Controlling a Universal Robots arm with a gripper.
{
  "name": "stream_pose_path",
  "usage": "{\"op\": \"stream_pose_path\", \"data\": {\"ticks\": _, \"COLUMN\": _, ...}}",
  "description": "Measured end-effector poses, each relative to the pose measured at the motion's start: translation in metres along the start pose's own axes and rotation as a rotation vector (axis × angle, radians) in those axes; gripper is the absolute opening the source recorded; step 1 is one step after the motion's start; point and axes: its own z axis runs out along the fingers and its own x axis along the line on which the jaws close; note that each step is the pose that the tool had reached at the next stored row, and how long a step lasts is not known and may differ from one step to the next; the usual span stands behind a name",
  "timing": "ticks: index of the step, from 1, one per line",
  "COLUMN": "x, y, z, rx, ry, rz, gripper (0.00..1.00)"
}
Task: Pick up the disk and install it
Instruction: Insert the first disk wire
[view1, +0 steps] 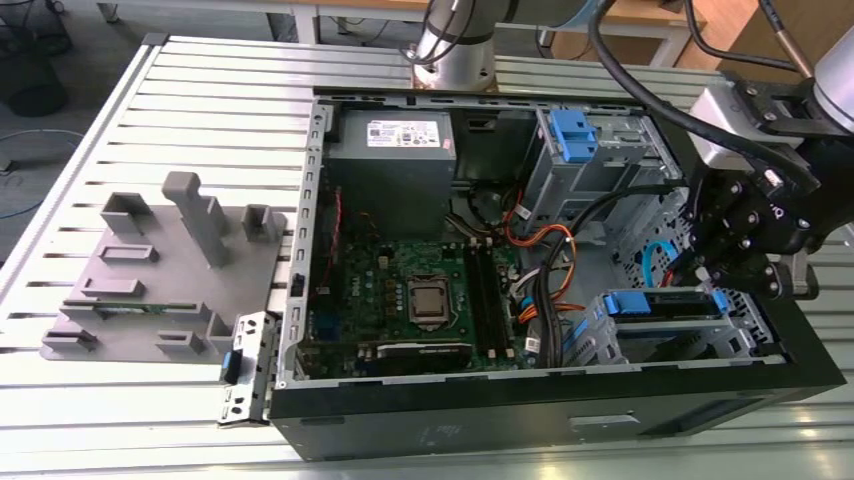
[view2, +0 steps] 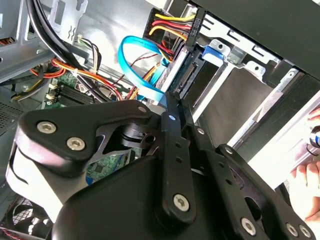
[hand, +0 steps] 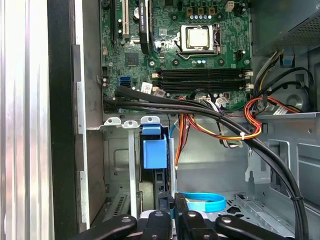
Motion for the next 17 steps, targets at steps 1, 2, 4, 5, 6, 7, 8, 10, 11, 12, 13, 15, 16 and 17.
{"op": "stream_pose_path", "data": {"ticks": 1, "x": 0.0, "y": 0.0, "z": 0.0003, "rx": 0.0001, "ry": 0.0001, "rz": 0.0, "gripper": 0.16}}
{"op": "stream_pose_path", "data": {"ticks": 2, "x": 0.0001, "y": 0.0, "z": 0.001, "rx": 0.0001, "ry": -0.0001, "rz": -0.001, "gripper": 0.16}}
{"op": "stream_pose_path", "data": {"ticks": 4, "x": 0.0002, "y": 0.0, "z": 0.003, "rx": 0.0001, "ry": -0.0002, "rz": -0.002, "gripper": 0.16}}
{"op": "stream_pose_path", "data": {"ticks": 5, "x": 0.0003, "y": 0.0, "z": 0.0037, "rx": 0.0001, "ry": 0.0, "rz": -0.003, "gripper": 0.16}}
{"op": "stream_pose_path", "data": {"ticks": 6, "x": 0.0003, "y": 0.0, "z": 0.0042, "rx": 0.0, "ry": 0.0001, "rz": -0.004, "gripper": 0.16}}
{"op": "stream_pose_path", "data": {"ticks": 7, "x": 0.0004, "y": 0.0, "z": 0.0048, "rx": 0.0, "ry": 0.0001, "rz": -0.005, "gripper": 0.16}}
{"op": "stream_pose_path", "data": {"ticks": 8, "x": 0.0005, "y": 0.0, "z": 0.0054, "rx": -0.0001, "ry": 0.0, "rz": -0.006, "gripper": 0.16}}
{"op": "stream_pose_path", "data": {"ticks": 10, "x": 0.0011, "y": -0.0001, "z": 0.0065, "rx": -0.0001, "ry": 0.0002, "rz": -0.009, "gripper": 0.16}}
{"op": "stream_pose_path", "data": {"ticks": 11, "x": 0.0018, "y": -0.0001, "z": 0.007, "rx": -0.0002, "ry": 0.0003, "rz": -0.009, "gripper": 0.16}}
{"op": "stream_pose_path", "data": {"ticks": 12, "x": 0.0025, "y": -0.0001, "z": 0.0075, "rx": -0.0002, "ry": 0.0001, "rz": -0.01, "gripper": 0.16}}
{"op": "stream_pose_path", "data": {"ticks": 13, "x": 0.0026, "y": -0.0001, "z": 0.0078, "rx": -0.0003, "ry": -0.0001, "rz": -0.011, "gripper": 0.16}}
{"op": "stream_pose_path", "data": {"ticks": 15, "x": 0.0026, "y": -0.0001, "z": 0.0077, "rx": -0.0003, "ry": 0.0001, "rz": -0.011, "gripper": 0.16}}
{"op": "stream_pose_path", "data": {"ticks": 16, "x": 0.0026, "y": -0.0001, "z": 0.0077, "rx": -0.0002, "ry": 0.0002, "rz": -0.011, "gripper": 0.16}}
{"op": "stream_pose_path", "data": {"ticks": 17, "x": 0.0029, "y": -0.0001, "z": 0.0086, "rx": -0.0003, "ry": -0.0005, "rz": -0.012, "gripper": 0.16}}
